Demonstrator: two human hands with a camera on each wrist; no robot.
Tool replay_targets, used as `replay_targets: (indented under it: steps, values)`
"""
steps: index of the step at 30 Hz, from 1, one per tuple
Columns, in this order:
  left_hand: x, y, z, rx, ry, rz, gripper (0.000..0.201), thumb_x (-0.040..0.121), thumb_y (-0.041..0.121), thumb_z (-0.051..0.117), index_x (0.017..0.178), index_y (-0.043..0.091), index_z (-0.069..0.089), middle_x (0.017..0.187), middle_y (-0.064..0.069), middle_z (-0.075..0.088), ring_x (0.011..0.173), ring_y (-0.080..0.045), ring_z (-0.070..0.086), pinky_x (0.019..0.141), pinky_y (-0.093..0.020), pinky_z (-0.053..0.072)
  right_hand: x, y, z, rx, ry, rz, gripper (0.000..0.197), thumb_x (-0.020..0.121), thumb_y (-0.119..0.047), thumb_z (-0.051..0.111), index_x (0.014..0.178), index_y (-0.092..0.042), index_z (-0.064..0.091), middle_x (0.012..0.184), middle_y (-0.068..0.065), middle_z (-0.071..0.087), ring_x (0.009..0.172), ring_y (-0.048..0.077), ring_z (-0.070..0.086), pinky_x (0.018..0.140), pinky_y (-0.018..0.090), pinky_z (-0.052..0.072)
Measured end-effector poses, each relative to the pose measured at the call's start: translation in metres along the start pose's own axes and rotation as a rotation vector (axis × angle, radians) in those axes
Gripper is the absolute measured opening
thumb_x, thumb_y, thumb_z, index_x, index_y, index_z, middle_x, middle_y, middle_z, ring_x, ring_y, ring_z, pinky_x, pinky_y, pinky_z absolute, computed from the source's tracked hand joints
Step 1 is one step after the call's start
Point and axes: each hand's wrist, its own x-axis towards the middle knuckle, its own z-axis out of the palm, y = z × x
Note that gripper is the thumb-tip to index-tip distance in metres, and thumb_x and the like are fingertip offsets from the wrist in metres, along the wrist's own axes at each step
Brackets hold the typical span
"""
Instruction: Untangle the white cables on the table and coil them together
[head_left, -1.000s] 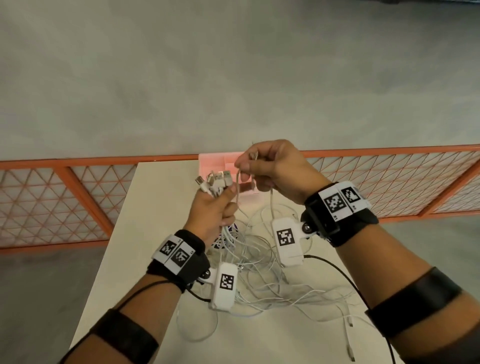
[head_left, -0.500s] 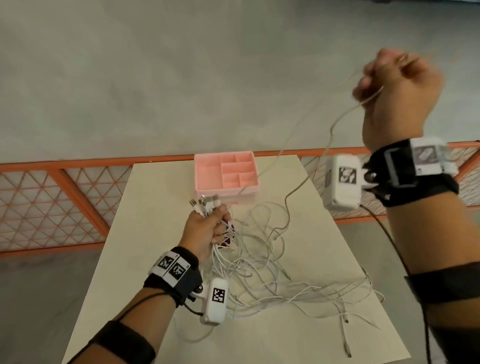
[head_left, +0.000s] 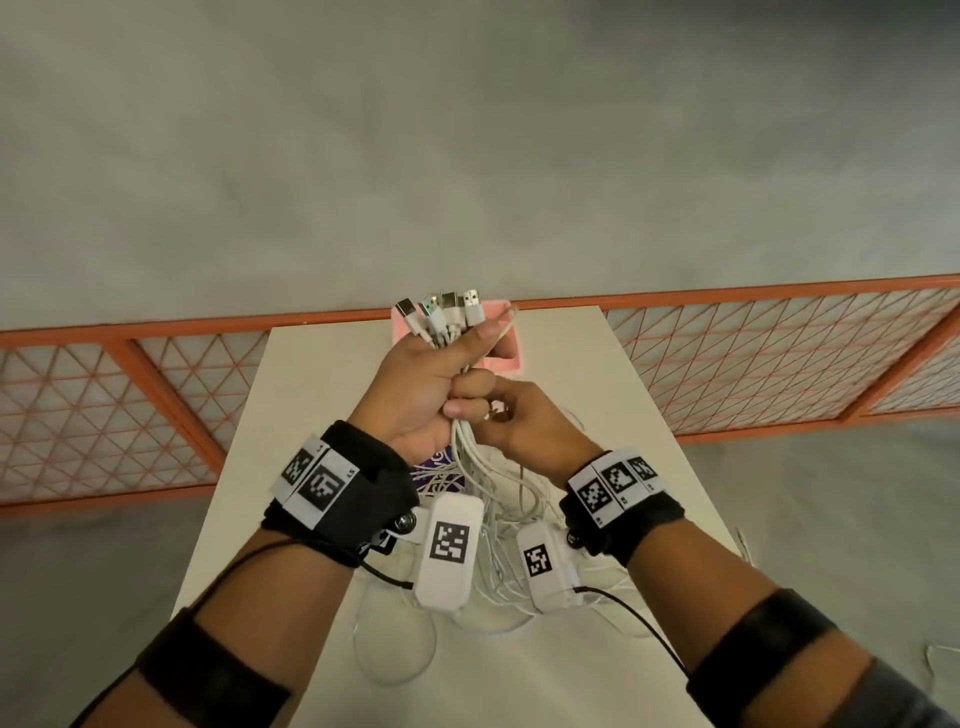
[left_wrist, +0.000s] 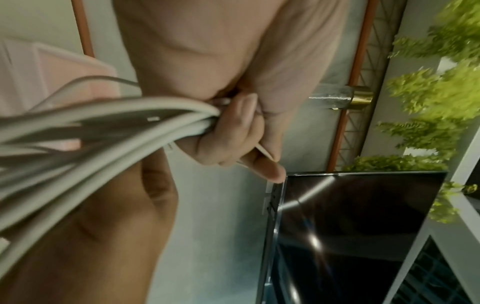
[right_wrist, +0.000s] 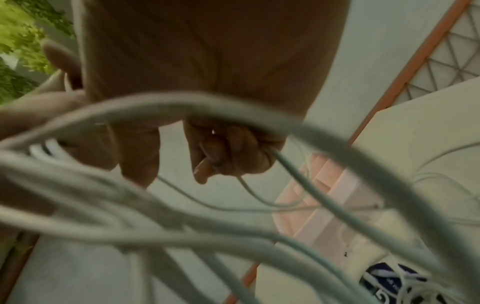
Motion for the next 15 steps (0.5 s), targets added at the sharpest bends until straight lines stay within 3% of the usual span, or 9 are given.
replay_targets:
  steps: [1, 3, 6, 8, 9, 12, 14, 15]
  values:
    - [-0.002, 0.002, 0.001, -0.012, -0.014, -0.01, 0.023, 0.073, 0.024, 0.07, 0.086, 0.006, 0.067, 0.064, 0.004, 0.06, 0.047, -0.005, 0.016, 0.045, -0.019, 0.013, 0.0, -0.005, 0.004, 0.022, -0.015, -0.014, 0.011, 0.09, -0.005, 0.066, 0.094, -0.014, 0.069, 0.074, -0.006, 0.07, 0.066, -0.003, 0.057, 0.064, 0.016, 0.043]
    - [-0.003, 0.006, -0.001, -0.036, -0.027, -0.03, 0.023, 0.075, 0.023, 0.067, 0.089, 0.005, 0.063, 0.062, 0.006, 0.058, 0.05, -0.007, 0.012, 0.045, -0.018, 0.012, 0.003, -0.014, 0.007, 0.058, 0.02, -0.045, 0.02, 0.093, -0.001, 0.061, 0.086, -0.019, 0.067, 0.06, -0.019, 0.064, 0.055, -0.007, 0.054, 0.058, 0.011, 0.039]
    - [-0.003, 0.006, -0.01, -0.111, -0.039, -0.066, 0.017, 0.082, 0.022, 0.064, 0.084, 0.006, 0.061, 0.073, 0.002, 0.056, 0.04, -0.001, 0.021, 0.037, -0.013, 0.02, 0.008, -0.027, -0.002, 0.097, 0.121, -0.096, 0.029, 0.087, 0.005, 0.063, 0.096, -0.022, 0.064, 0.068, -0.014, 0.06, 0.057, -0.003, 0.049, 0.053, 0.008, 0.038]
    - [-0.002, 0.004, -0.016, -0.195, -0.064, -0.103, 0.018, 0.085, 0.024, 0.061, 0.081, 0.007, 0.057, 0.074, 0.003, 0.052, 0.036, 0.0, 0.026, 0.033, -0.012, 0.025, 0.004, -0.038, -0.007, 0.077, 0.061, -0.151, 0.036, 0.083, 0.01, 0.065, 0.103, -0.019, 0.062, 0.075, 0.004, 0.055, 0.064, 0.003, 0.048, 0.056, 0.009, 0.039]
    - [-0.002, 0.003, -0.018, -0.233, -0.082, -0.123, 0.017, 0.087, 0.024, 0.059, 0.081, 0.008, 0.056, 0.073, 0.005, 0.053, 0.035, -0.001, 0.027, 0.032, -0.012, 0.026, 0.002, -0.043, -0.008, 0.052, 0.015, -0.172, 0.034, 0.082, 0.012, 0.065, 0.102, -0.016, 0.062, 0.073, 0.003, 0.057, 0.063, 0.001, 0.049, 0.057, 0.009, 0.04]
    - [-0.003, 0.0, -0.016, -0.263, -0.139, -0.158, 0.018, 0.09, 0.026, 0.054, 0.081, 0.01, 0.053, 0.068, 0.007, 0.055, 0.033, -0.001, 0.028, 0.031, -0.011, 0.026, -0.004, -0.05, -0.01, -0.01, -0.111, -0.129, 0.032, 0.086, 0.018, 0.057, 0.084, -0.013, 0.063, 0.051, -0.018, 0.058, 0.047, -0.007, 0.052, 0.049, 0.005, 0.038]
    - [-0.002, -0.002, -0.016, -0.232, -0.108, -0.152, 0.022, 0.092, 0.025, 0.055, 0.079, 0.008, 0.062, 0.071, 0.006, 0.056, 0.034, -0.001, 0.027, 0.032, -0.012, 0.026, -0.008, -0.05, -0.013, -0.038, -0.113, -0.104, 0.021, 0.09, 0.013, 0.056, 0.088, -0.006, 0.065, 0.046, -0.019, 0.055, 0.043, -0.005, 0.049, 0.046, 0.006, 0.037]
    - [-0.001, -0.002, -0.018, -0.199, -0.065, -0.129, 0.024, 0.092, 0.024, 0.056, 0.077, 0.01, 0.067, 0.08, 0.004, 0.062, 0.036, 0.0, 0.025, 0.032, -0.012, 0.025, -0.008, -0.046, -0.02, -0.038, -0.083, -0.077, 0.012, 0.092, 0.007, 0.058, 0.091, -0.002, 0.066, 0.045, -0.018, 0.054, 0.041, -0.004, 0.047, 0.045, 0.007, 0.035]
